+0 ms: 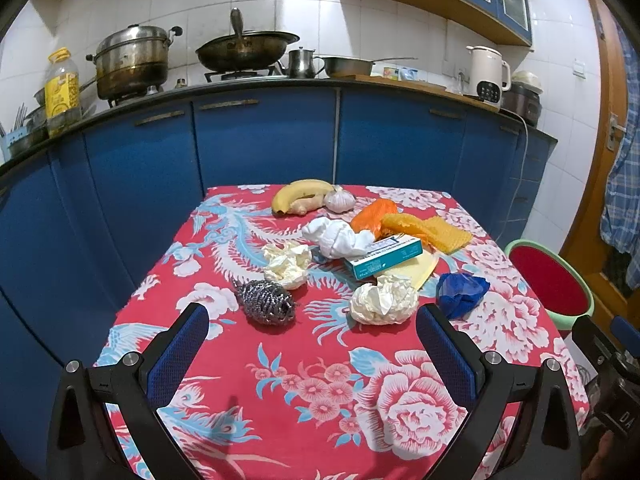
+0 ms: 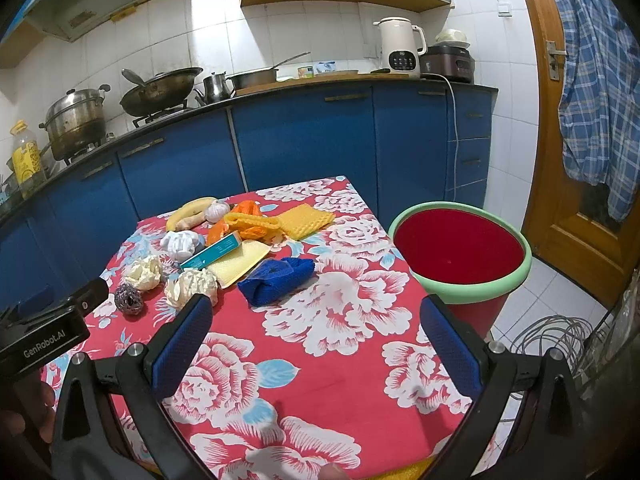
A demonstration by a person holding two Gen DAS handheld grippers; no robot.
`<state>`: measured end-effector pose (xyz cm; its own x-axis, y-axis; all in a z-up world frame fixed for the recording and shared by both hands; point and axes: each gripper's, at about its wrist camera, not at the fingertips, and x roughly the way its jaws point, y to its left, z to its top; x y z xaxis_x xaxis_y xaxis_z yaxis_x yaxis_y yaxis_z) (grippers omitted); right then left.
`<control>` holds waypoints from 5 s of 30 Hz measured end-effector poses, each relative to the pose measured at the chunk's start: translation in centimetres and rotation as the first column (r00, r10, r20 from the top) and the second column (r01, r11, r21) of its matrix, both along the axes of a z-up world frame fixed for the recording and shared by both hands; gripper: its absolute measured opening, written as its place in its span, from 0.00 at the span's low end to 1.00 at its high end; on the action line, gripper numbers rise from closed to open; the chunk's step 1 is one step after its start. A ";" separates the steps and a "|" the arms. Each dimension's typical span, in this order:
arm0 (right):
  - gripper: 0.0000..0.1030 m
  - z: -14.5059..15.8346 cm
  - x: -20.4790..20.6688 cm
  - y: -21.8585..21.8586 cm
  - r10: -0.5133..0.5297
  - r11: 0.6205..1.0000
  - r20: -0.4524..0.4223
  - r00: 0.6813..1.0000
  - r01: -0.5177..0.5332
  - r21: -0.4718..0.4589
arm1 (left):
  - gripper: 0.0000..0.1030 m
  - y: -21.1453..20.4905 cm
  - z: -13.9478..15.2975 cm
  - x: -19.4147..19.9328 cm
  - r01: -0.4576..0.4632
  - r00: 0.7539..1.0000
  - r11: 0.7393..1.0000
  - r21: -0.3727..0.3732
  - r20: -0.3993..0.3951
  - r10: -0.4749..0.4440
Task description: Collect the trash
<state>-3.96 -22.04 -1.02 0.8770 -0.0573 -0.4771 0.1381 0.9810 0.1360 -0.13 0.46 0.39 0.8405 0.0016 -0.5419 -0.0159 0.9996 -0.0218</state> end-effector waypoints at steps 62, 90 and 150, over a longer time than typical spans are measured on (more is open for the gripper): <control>0.99 -0.5 0.8 0.0 0.008 1.000 -0.026 1.000 -0.008 0.003 | 1.00 0.7 -0.7 0.1 -0.005 1.000 1.000 0.000 -0.015 0.005; 0.99 -4.9 14.5 -0.3 0.139 0.990 -0.281 0.949 -0.128 0.059 | 1.00 4.0 -5.8 12.9 -0.051 0.966 0.996 0.070 -0.248 0.067; 0.36 -0.6 10.4 -11.6 -0.022 0.997 -0.144 0.989 0.032 0.068 | 0.37 -8.8 2.4 12.4 0.372 0.910 0.921 -0.115 -0.153 -0.386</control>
<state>6.41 -33.62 -1.59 0.7978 -0.0421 -0.6014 0.1873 0.9655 0.1809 12.31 -8.35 2.84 0.6651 -0.3489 -0.6603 0.3532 0.9260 -0.1336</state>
